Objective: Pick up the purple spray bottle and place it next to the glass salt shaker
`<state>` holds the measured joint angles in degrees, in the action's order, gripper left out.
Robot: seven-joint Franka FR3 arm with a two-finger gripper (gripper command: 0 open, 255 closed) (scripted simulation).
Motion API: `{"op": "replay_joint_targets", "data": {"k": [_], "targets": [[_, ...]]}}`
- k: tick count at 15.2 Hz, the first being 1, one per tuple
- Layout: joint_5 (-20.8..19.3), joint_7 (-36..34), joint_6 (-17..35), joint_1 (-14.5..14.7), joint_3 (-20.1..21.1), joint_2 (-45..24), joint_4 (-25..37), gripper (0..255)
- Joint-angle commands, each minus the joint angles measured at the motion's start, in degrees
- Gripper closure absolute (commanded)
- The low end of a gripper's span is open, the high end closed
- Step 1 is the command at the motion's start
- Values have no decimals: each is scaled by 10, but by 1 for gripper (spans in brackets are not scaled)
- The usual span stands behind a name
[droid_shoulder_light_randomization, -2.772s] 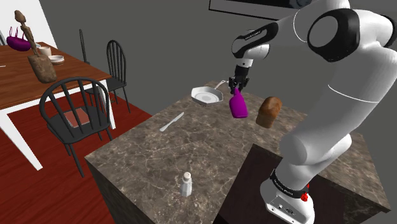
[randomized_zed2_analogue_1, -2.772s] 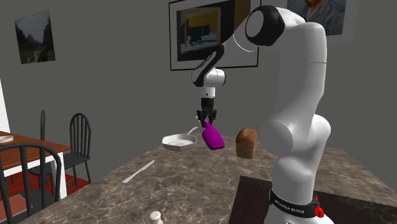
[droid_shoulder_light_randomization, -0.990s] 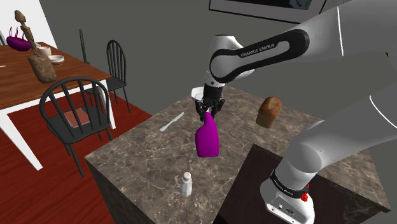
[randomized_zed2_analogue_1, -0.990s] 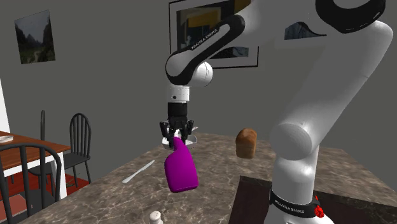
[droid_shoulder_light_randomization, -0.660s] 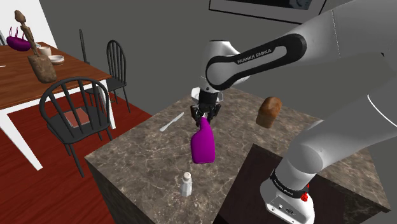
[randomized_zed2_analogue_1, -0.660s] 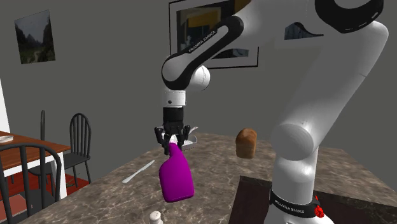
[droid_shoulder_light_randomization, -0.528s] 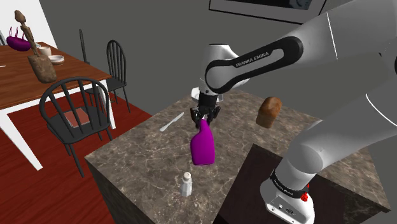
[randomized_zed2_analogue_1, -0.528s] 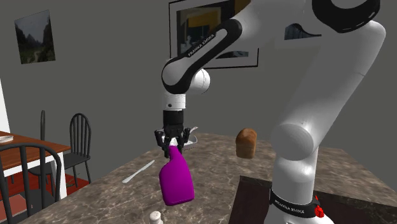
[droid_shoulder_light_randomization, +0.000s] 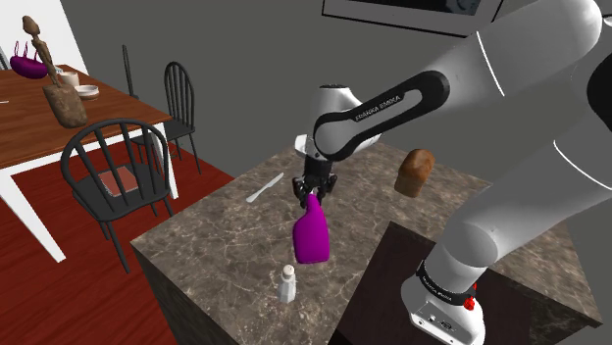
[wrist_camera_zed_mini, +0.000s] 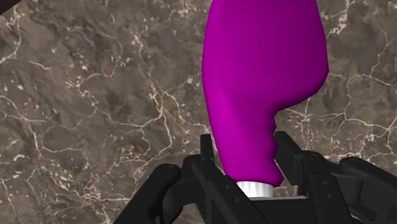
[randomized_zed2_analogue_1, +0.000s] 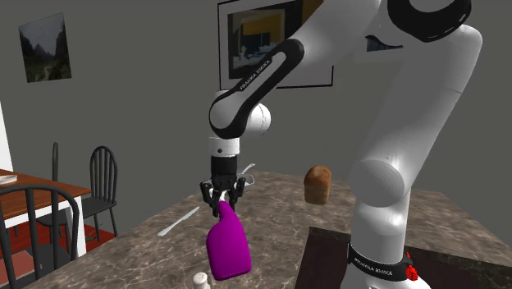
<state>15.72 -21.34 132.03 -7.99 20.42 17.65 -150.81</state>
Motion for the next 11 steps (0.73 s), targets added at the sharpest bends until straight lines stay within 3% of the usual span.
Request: {"op": "replay_joint_targets", "data": {"k": [1,11], "targets": [[0,-1,21,0,4,-15,-6,255],[-8,-3,120,-4,15,-92,-29,255]]}}
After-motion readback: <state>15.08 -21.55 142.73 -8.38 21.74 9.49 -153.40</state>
